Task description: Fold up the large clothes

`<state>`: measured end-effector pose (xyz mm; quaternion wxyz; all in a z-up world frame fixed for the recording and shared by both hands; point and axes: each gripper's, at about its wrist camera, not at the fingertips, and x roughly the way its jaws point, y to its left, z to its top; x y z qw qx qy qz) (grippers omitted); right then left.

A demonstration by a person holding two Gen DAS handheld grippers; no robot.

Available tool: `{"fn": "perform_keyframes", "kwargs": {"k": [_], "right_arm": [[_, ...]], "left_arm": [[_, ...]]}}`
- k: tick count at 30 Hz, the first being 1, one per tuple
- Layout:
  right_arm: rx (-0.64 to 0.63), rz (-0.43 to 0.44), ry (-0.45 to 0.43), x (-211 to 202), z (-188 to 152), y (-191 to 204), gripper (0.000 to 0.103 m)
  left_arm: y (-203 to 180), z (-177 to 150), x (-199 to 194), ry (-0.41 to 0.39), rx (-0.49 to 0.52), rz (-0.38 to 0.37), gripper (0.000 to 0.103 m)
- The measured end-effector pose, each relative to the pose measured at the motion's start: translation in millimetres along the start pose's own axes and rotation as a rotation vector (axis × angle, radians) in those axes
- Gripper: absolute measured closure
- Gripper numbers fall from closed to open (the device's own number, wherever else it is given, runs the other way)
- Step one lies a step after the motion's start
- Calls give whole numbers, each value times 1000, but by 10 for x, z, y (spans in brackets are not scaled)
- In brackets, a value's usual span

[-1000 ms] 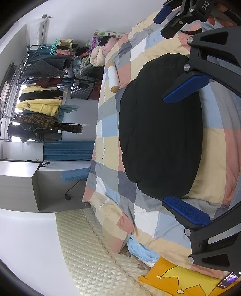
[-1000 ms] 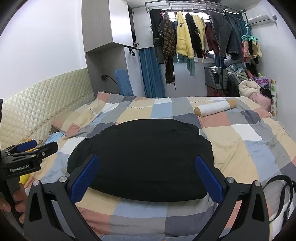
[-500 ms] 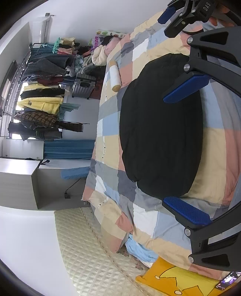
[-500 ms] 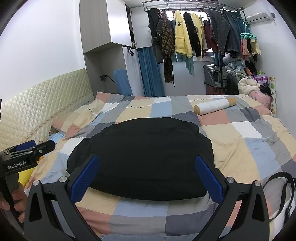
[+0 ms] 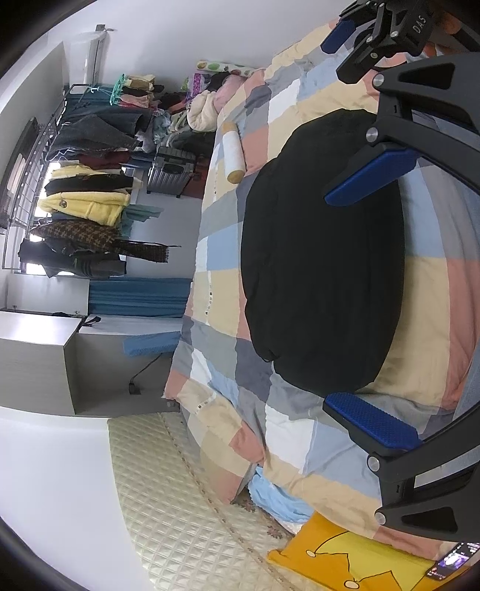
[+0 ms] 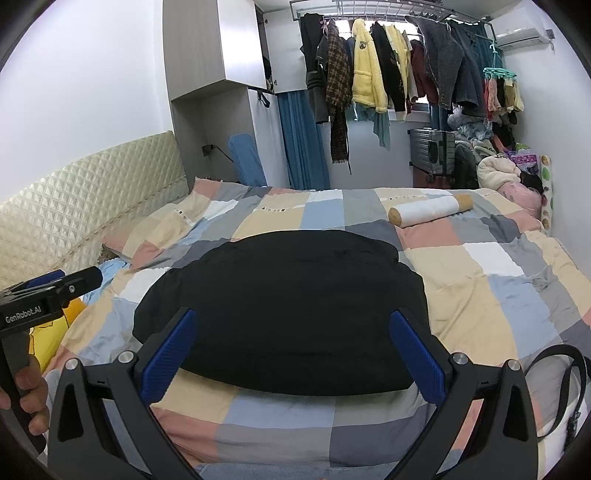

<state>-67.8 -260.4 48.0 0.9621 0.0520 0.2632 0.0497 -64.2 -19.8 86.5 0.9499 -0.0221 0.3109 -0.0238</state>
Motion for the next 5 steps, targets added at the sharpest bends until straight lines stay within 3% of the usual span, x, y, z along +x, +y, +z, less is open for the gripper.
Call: {"fn": "perform_keyframes", "kwargs": {"k": [5], "right_arm": [[-3,-2,6,11,1,22,0]], "left_arm": [[-6,-1,5,5,0,-3,1]]}}
